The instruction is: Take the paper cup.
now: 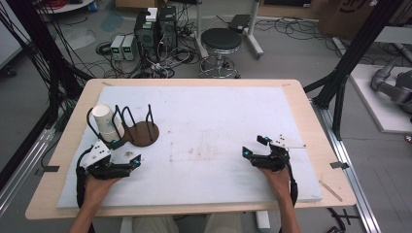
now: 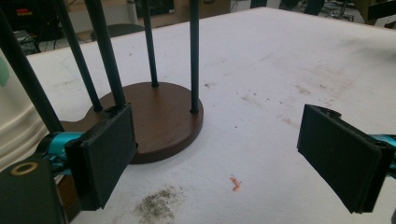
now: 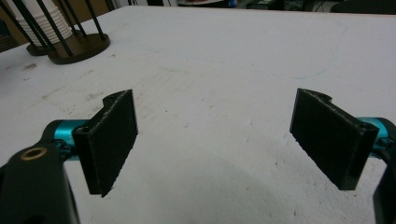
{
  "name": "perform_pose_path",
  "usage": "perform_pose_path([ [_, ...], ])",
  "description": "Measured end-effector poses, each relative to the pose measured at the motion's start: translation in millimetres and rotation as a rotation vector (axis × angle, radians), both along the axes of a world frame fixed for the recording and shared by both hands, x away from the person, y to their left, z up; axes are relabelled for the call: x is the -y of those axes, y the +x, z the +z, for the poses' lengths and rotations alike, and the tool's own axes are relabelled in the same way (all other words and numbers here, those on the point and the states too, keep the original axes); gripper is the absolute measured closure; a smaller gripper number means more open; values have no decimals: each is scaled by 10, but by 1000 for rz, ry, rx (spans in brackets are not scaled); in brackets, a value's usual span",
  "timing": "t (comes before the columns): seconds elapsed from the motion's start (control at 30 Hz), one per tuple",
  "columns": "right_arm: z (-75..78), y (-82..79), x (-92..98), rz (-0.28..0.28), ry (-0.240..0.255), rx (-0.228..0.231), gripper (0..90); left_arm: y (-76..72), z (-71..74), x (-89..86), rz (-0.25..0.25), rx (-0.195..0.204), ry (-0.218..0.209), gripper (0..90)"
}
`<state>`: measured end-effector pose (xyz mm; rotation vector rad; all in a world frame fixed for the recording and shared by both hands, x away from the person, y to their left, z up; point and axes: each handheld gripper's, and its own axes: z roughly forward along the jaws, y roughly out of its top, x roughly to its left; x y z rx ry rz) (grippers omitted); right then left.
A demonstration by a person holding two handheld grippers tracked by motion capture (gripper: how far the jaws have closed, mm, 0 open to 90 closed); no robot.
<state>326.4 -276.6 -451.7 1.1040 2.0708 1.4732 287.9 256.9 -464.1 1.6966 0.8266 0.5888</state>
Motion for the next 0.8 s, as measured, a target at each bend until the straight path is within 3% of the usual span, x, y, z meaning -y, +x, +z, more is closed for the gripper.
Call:
perform_pose_path([
  [0.8,3,-6,-23,-1,-18,-2,156,2,3,3,-6,-2,8,114],
])
